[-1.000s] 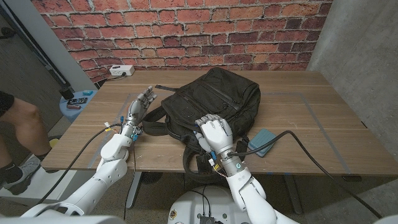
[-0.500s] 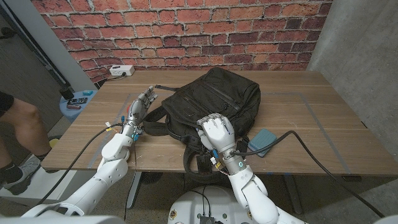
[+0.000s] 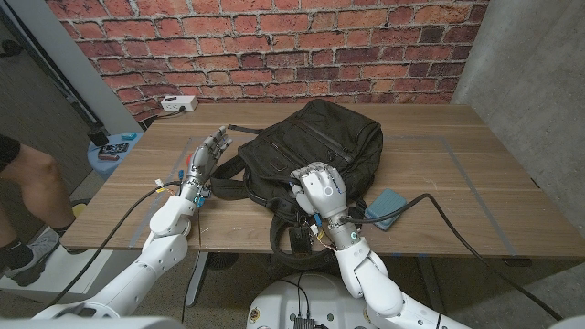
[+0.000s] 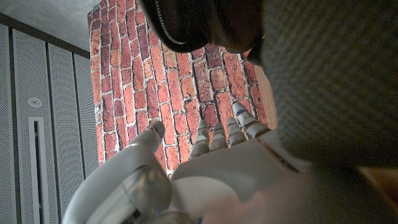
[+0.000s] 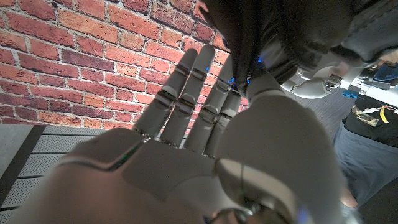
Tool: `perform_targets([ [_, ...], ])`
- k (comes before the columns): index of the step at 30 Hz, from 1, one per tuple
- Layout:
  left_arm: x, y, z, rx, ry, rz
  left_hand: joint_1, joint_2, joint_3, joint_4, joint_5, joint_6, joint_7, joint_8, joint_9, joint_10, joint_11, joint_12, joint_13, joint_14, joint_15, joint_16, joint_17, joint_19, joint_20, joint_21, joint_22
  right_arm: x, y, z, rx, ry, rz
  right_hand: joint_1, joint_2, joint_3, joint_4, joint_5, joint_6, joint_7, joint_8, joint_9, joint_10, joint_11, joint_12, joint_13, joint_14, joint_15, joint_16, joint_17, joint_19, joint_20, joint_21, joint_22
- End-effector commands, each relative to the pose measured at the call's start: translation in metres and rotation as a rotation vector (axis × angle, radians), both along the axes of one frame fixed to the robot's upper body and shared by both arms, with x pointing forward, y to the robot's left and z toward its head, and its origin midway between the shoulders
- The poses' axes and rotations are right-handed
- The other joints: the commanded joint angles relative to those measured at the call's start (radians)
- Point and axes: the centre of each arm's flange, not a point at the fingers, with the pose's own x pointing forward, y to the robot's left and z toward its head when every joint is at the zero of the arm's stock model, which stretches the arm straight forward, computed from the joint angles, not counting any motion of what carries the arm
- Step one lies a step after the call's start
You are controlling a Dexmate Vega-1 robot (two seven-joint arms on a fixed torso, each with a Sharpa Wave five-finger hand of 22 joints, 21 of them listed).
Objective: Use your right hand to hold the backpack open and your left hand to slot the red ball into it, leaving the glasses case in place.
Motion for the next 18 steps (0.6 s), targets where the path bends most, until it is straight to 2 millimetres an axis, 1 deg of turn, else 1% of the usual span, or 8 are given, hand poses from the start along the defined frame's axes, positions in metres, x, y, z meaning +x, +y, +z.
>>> perform_targets([
  [1,-0.010,-0.006,0.004,0.008,-0.007,0.000,-0.006,0.001,0.006,-0.001,-0.001,0.010,-0.003,-0.001,0.006,0.005,0.005,0.001,0.005,0.006,0.002,-0.001,0.002,0.006,0.000,-0.003,0.001,-0.005,0.000,0.013,0.031,-0.034,0.064,0.021,0.006,-0.002,0.005,0.011,0.015,-0.009,0.007,0.006,0.011,-0.002,0.011,0.010,0.012,-0.094,0.000,0.006,0.005,-0.063,0.004,0.005],
  [8,-0.012,-0.006,0.008,0.013,-0.004,0.002,-0.007,0.002,0.007,-0.001,-0.001,0.011,-0.004,-0.002,0.006,0.006,0.005,0.001,0.005,0.006,0.003,-0.001,0.002,0.007,0.000,-0.006,0.001,-0.011,0.002,0.023,0.037,-0.052,0.094,0.027,0.007,-0.007,0.007,0.014,0.016,-0.007,0.006,0.007,0.010,-0.002,0.015,0.019,0.017,-0.094,-0.003,0.010,0.007,-0.063,0.006,0.006],
  [18,-0.015,-0.012,0.022,0.041,0.004,-0.014,-0.006,0.003,0.010,-0.002,-0.001,0.014,-0.004,-0.001,0.006,0.007,0.005,0.002,0.005,0.005,0.002,-0.001,0.002,0.007,0.001,-0.010,0.001,-0.014,0.000,0.038,0.055,-0.057,0.112,0.032,0.006,-0.014,0.010,0.017,0.012,-0.008,0.004,0.008,0.006,-0.002,0.020,0.031,0.021,-0.094,-0.006,0.016,0.001,-0.065,0.005,0.007],
])
